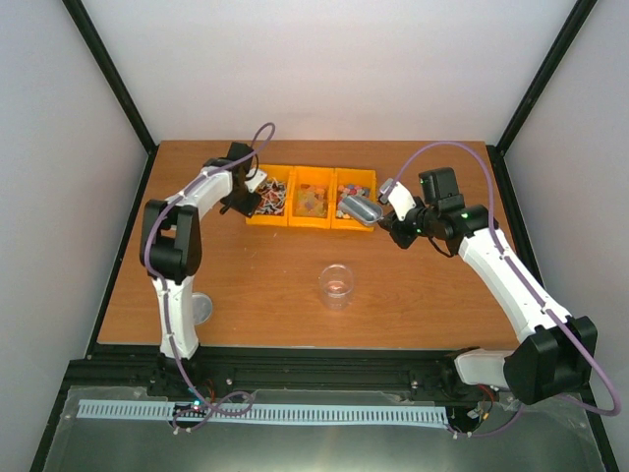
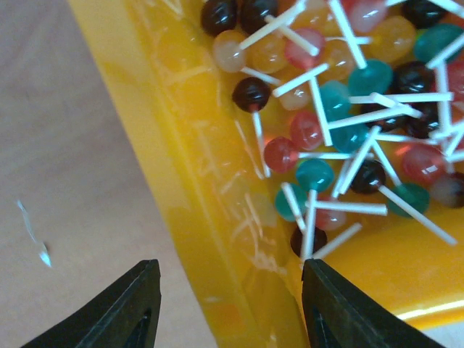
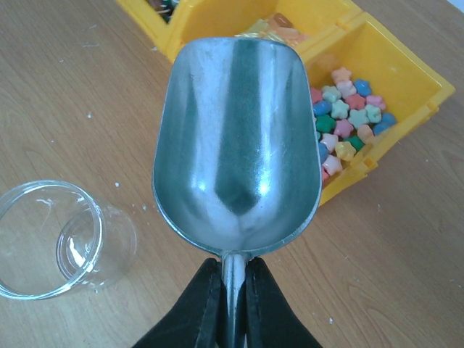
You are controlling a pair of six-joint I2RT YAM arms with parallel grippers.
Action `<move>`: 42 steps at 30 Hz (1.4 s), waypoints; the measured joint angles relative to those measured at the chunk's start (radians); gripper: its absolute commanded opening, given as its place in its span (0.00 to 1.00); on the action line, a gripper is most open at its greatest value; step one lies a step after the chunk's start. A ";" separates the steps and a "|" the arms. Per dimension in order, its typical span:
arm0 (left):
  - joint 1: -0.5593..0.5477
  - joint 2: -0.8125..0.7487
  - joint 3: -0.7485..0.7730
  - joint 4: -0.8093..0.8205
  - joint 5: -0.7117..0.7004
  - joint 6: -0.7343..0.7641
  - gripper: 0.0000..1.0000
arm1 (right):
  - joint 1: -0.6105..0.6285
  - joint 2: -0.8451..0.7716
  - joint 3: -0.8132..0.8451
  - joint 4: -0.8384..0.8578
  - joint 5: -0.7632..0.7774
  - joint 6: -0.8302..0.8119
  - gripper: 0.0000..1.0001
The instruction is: Pack the candies
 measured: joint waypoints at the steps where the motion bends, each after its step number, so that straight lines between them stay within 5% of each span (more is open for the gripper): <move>1: -0.001 -0.027 -0.039 0.000 0.011 -0.002 0.54 | -0.002 0.001 -0.003 0.001 0.000 0.000 0.03; 10: -0.084 -0.320 -0.434 -0.014 0.137 -0.065 0.70 | -0.024 0.003 -0.039 0.013 -0.002 -0.001 0.03; 15: -0.108 -0.447 -0.494 -0.095 0.290 -0.065 0.76 | -0.030 0.009 -0.060 0.013 0.006 -0.005 0.03; 22: -0.097 -0.487 -0.270 -0.208 0.422 0.035 0.75 | -0.030 0.046 -0.068 0.014 0.038 0.013 0.03; 33: -0.076 -0.093 0.114 -0.164 0.350 0.093 0.63 | -0.014 0.254 0.075 -0.066 0.117 0.083 0.03; 42: -0.050 -0.021 0.098 -0.164 0.407 0.122 0.46 | -0.010 0.361 0.116 -0.066 0.156 0.090 0.03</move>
